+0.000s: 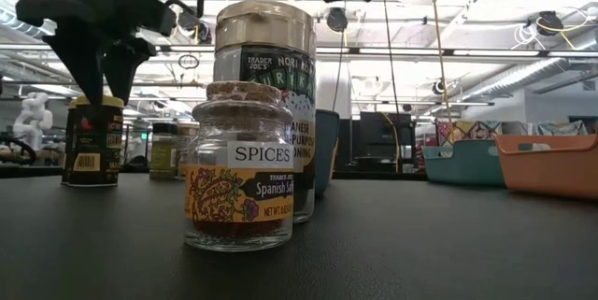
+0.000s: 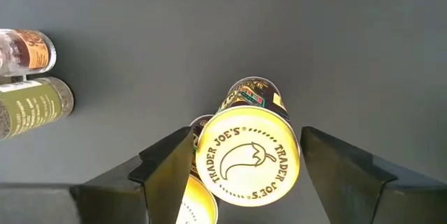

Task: Sort spices by type
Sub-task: Put the yellow seasoning bottle into the dark blue bin

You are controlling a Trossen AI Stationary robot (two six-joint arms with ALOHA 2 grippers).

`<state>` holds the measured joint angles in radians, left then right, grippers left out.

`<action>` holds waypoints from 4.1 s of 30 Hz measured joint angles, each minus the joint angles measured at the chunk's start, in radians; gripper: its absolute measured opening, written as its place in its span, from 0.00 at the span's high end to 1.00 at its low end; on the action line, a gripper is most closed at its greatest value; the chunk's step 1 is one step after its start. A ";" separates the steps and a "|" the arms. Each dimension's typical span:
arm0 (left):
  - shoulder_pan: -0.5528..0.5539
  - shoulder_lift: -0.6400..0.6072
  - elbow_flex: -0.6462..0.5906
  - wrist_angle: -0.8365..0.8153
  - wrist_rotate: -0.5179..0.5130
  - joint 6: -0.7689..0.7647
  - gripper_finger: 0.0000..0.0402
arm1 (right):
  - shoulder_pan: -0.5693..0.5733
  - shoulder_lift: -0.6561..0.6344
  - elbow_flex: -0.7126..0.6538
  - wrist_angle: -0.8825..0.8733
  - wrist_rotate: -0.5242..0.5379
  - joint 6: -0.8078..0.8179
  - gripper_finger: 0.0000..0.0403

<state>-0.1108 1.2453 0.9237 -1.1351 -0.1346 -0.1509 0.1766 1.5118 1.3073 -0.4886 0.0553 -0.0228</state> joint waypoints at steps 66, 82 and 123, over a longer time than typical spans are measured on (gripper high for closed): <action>0.105 0.691 1.040 -0.113 0.130 0.319 0.41 | 0.078 -0.445 -0.248 -0.100 0.257 0.146 0.32; 0.176 0.915 1.167 -0.191 0.137 0.453 0.41 | 0.078 -0.590 -0.510 0.171 0.259 0.168 0.32; 0.179 0.987 1.132 -0.211 0.126 0.455 0.28 | 0.078 -0.564 -0.511 0.207 0.259 0.157 0.32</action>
<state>0.0681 2.2322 2.0560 -1.3457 -0.0083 0.3038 0.2550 0.9478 0.7963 -0.2812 0.3138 0.1341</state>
